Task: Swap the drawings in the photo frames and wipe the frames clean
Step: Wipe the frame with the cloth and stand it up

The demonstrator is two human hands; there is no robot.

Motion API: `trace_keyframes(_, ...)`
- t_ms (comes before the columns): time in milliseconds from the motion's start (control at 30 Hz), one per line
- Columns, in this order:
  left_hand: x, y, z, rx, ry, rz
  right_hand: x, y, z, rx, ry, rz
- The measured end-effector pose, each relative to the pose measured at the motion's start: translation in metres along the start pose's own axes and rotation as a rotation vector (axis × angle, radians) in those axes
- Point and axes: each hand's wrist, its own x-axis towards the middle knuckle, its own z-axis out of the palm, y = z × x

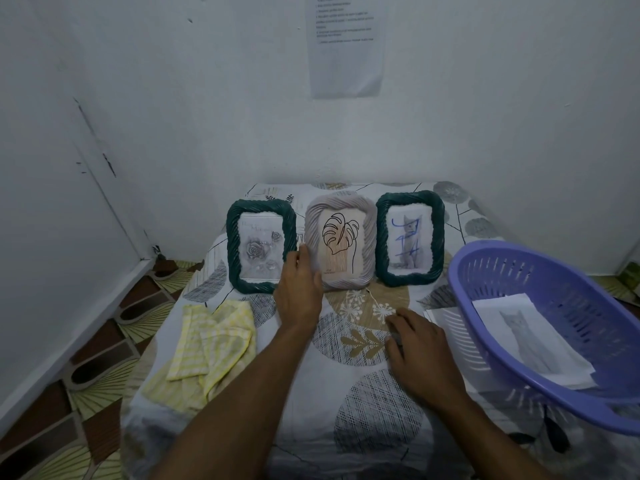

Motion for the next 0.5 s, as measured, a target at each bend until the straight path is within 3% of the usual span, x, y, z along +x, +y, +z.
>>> trace_keyframes(500,0.0014,-0.0069,-0.001,0.018,-0.002,0.039,0.001,0.0028,0.0035,-0.011,0.016,-0.013)
